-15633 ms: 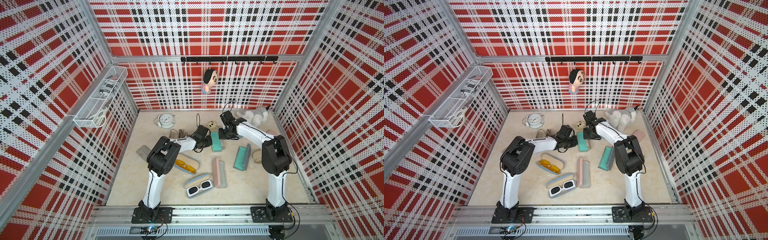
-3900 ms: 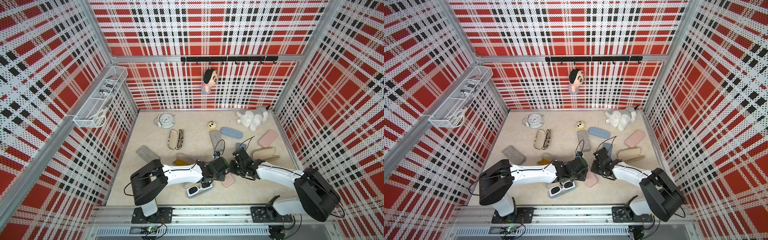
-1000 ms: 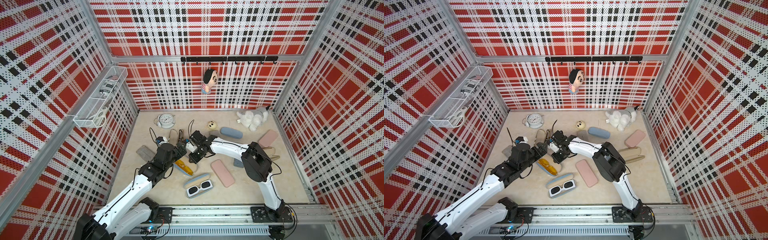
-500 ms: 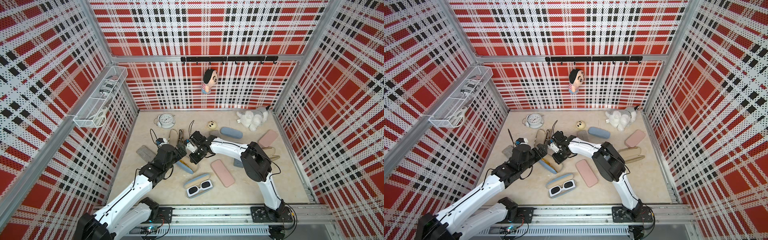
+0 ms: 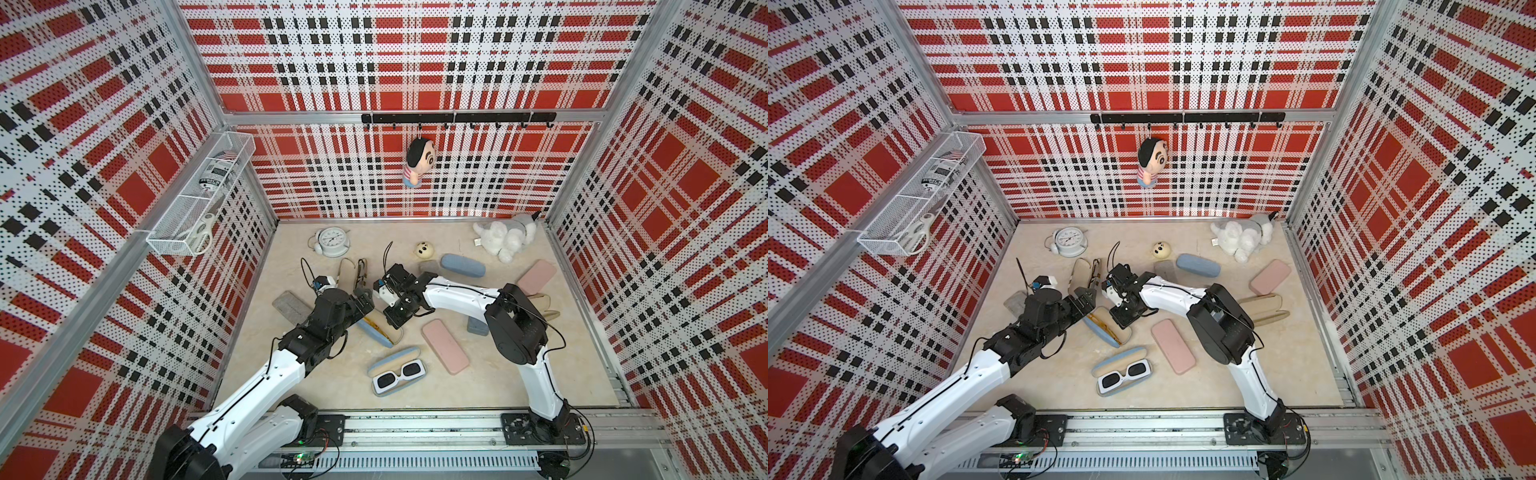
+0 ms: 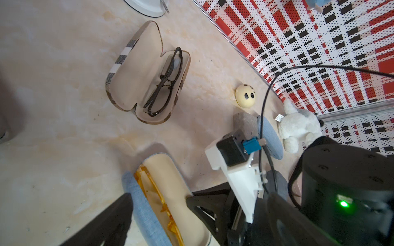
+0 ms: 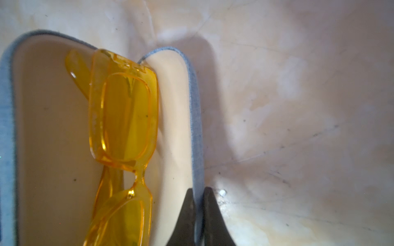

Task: Close the glasses case
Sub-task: Pick up the glasses case at the center of the board, then place the glasses case at the center of the board.

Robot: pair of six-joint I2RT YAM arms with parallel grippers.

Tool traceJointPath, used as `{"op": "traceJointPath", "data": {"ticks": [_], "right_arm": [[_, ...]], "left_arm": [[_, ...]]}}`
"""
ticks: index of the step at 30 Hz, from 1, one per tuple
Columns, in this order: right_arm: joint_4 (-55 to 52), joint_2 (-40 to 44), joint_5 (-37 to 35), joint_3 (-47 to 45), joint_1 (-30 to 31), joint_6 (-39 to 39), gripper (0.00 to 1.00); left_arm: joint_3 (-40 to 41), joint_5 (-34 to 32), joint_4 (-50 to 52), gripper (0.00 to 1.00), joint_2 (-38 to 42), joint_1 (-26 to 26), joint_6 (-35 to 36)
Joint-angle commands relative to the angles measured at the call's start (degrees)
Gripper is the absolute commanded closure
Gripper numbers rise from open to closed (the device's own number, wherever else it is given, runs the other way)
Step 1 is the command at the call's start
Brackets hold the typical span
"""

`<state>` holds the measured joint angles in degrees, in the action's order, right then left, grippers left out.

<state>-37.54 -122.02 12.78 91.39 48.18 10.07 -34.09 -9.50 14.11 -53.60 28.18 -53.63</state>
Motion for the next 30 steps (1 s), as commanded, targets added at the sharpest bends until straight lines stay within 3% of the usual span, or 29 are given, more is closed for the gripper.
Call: {"op": "traceJointPath", "data": {"ticks": [1,9,19,30], "right_arm": [[1.0,3.8,-2.5,-1.9,-2.2,1.4,0.91],[2.5,4.4,-5.8,-2.7,-5.7,3.9,0.91],[3.3,0.3,-11.1,2.4,-8.3,10.6,0.91],[5.0,-1.0,-11.9,2.0,-10.1,16.1,0.9]], "left_arm": [[0.4,0.5,-1.9,0.02,-0.7,-0.6,0.4],[0.3,1.4,-3.2,0.02,-2.6,-0.5,0.4],[0.4,2.7,-5.4,0.02,-6.0,-0.5,0.4],[-0.2,3.1,-7.8,0.02,-9.2,0.7,0.1]]}}
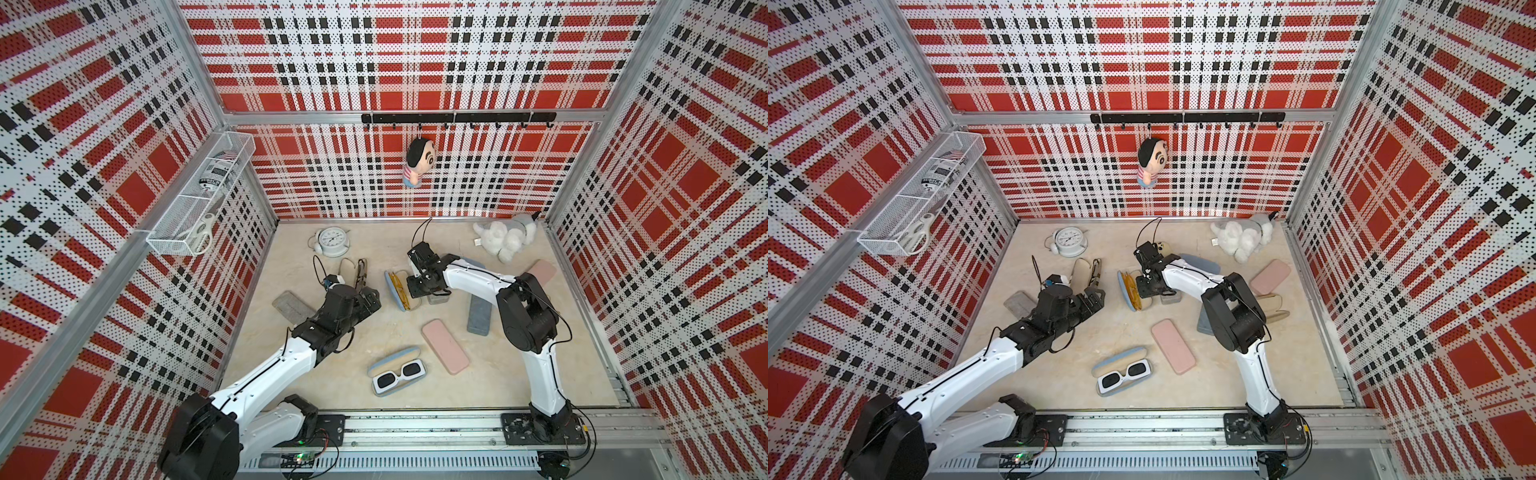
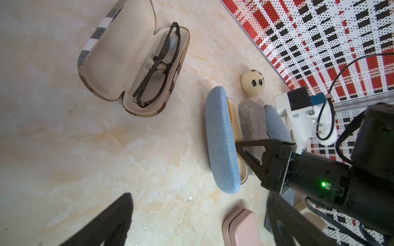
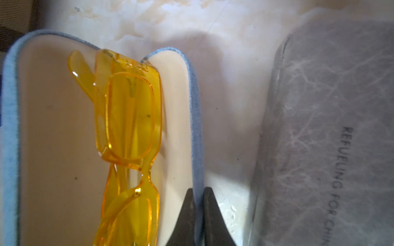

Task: Close the glasses case
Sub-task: Place the glasses case at the center of the board.

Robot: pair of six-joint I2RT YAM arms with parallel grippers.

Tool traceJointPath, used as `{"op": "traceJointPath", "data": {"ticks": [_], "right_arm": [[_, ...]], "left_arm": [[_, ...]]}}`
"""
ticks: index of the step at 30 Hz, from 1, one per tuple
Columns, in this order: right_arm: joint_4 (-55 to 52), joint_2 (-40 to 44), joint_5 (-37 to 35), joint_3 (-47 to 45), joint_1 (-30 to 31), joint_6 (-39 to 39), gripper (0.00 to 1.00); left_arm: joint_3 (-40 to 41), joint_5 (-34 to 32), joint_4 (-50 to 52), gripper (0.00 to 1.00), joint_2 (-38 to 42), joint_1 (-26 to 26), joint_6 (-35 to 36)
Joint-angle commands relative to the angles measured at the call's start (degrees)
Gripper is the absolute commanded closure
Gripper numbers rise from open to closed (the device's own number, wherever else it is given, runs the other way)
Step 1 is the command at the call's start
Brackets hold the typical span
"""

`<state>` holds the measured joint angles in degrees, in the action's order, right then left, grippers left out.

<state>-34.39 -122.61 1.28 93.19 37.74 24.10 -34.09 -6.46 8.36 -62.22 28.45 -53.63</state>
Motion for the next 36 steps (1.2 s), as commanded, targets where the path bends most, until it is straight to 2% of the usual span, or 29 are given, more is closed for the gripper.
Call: {"op": "traceJointPath", "data": {"ticks": [1,17,30,32,33,34,36], "right_arm": [[2.0,-0.1,-0.3,-0.1,0.3,2.2,0.9],[3.1,6.9,1.1,-3.9,0.4,2.1,0.7],[0.6,12.0,-1.6,-4.1,0.3,0.8,0.63],[-0.3,11.9,-3.0,-3.3,0.3,0.3,0.71],[-1.2,11.6,-3.7,-2.4,0.2,0.1,0.8],[-1.7,11.2,-4.1,-1.7,0.2,-0.3,0.87],[-2.3,10.6,-4.2,-0.4,0.0,-0.6,0.97]], "left_arm": [[-0.3,0.0,-2.4,0.02,-0.9,0.7,0.0],[-5.2,0.1,-5.9,0.02,-9.3,3.4,0.8],[-10.3,-0.6,-6.0,0.0,-16.2,4.2,1.8],[-11.4,-0.2,-6.1,0.08,-18.3,4.3,1.9],[-12.1,-0.1,-6.2,0.18,-19.4,4.4,1.8],[-12.8,0.0,-6.3,0.35,-20.6,4.5,1.7],[-14.2,0.1,-6.3,0.54,-22.3,4.4,1.6]]}}
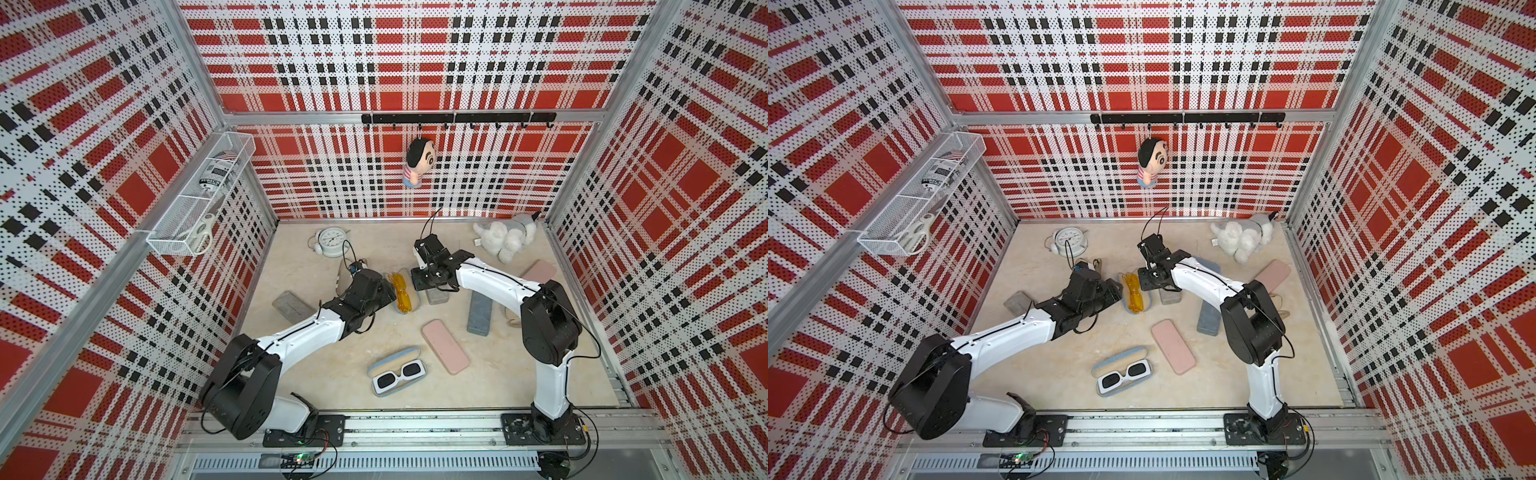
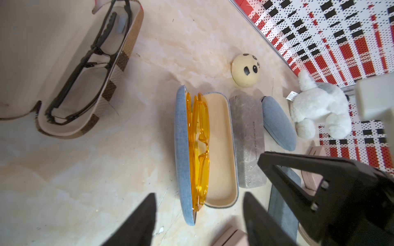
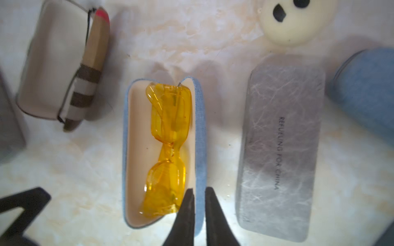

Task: Close the glasses case
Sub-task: Place the glasses case at the center of the board, then close the glasses case at the center of the board.

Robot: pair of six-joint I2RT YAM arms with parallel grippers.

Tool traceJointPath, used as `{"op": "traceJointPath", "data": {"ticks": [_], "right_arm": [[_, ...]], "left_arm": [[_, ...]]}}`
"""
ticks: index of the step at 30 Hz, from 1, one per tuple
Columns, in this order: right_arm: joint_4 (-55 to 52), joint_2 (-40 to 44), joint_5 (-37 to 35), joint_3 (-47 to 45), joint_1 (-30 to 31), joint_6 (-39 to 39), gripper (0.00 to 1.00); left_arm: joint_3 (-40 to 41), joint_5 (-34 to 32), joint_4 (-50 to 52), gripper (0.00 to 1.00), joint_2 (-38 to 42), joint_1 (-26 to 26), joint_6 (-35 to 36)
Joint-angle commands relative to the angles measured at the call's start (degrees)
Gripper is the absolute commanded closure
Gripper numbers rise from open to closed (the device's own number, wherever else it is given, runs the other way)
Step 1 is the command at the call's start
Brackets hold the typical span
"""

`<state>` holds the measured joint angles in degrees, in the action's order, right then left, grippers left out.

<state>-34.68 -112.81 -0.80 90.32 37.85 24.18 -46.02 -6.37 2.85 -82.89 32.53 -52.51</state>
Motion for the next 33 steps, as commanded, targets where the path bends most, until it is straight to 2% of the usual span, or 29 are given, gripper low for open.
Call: {"op": "traceJointPath", "data": {"ticks": [1,6,11,20,33], "right_arm": [[-2.3,0.2,-2.2,3.1,-0.2,-0.7,0.99],[-1.9,-1.5,-1.6,4.9,-1.7,-0.5,1.0],[-3.3,-4.7,0.0,8.1,-3.2,-1.0,1.0],[-7.0,-9.5,0.3,12.2,-3.5,-1.7,1.0],[-6.3,-11.6,3.8,9.4,-3.5,-1.5,1.0]], "left_arm": [[-3.1,0.0,-0.8,0.62,-2.4,0.3,0.4],[-5.5,-0.3,0.0,0.89,-4.8,-0.7,0.9],[-4.6,1.2,-0.1,1.0,-6.3,-2.7,1.1],[-3.9,2.3,-0.2,1.0,-10.0,-3.6,1.1],[-3.0,2.4,-0.3,1.0,-12.5,-4.0,1.0]]}}
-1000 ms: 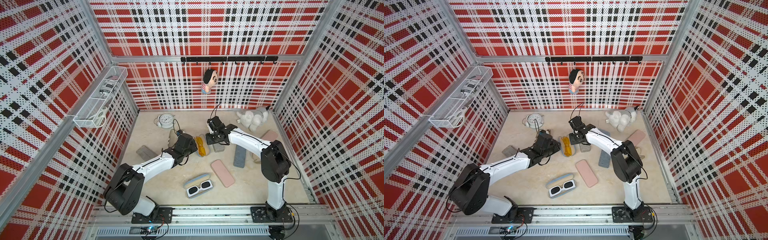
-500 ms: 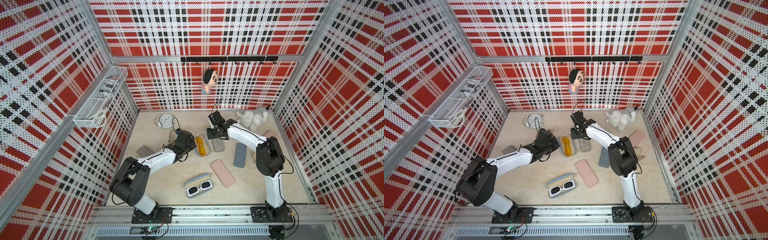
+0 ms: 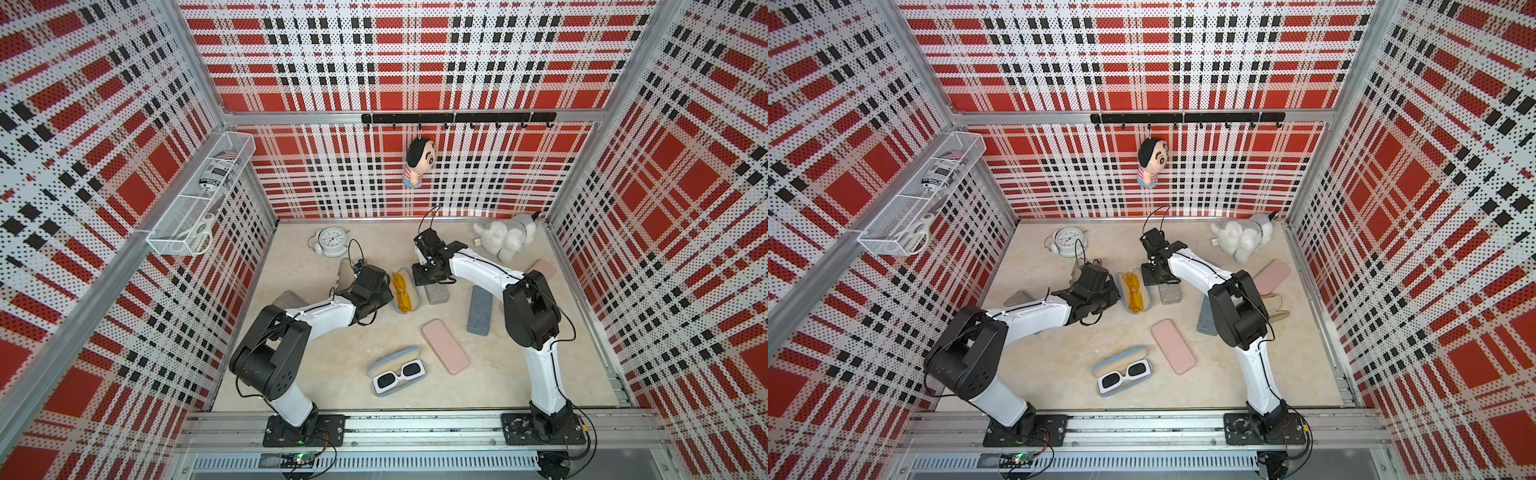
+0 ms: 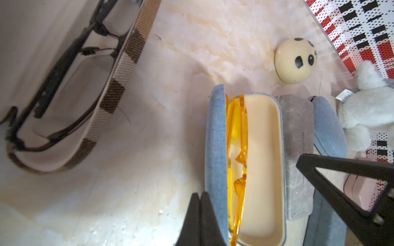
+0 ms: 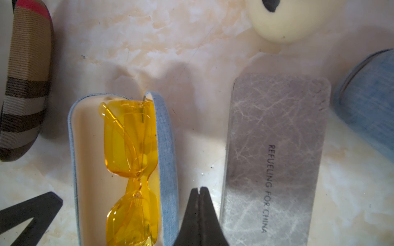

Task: Close the glasses case
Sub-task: Close the glasses case at the center of the board.

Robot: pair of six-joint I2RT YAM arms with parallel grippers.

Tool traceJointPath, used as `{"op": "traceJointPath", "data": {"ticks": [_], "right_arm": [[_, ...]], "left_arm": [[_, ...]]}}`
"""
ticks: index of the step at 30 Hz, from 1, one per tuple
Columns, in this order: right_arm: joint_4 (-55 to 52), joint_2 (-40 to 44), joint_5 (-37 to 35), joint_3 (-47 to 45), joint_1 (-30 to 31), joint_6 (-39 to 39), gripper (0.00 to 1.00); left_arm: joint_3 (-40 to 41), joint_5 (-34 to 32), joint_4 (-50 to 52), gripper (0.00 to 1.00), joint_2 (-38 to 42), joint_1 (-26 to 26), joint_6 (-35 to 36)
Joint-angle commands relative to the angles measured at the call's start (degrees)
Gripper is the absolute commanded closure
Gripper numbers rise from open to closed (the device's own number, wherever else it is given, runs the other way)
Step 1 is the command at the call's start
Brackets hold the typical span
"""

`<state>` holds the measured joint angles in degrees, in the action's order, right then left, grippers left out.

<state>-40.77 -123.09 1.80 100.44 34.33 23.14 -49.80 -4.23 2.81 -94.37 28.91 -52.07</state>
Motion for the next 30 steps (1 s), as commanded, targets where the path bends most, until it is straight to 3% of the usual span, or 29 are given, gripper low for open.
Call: {"op": "traceJointPath", "data": {"ticks": [1,30], "right_arm": [[-0.3,-1.4,1.3,-0.7,0.0,-0.4,1.0],[-2.9,-4.7,1.1,3.4,2.7,-0.6,1.0]], "left_arm": [[0.8,0.2,-0.3,1.0,-1.2,-0.4,0.6],[-6.4,3.0,-0.5,1.0,-9.7,-0.3,2.7]]}}
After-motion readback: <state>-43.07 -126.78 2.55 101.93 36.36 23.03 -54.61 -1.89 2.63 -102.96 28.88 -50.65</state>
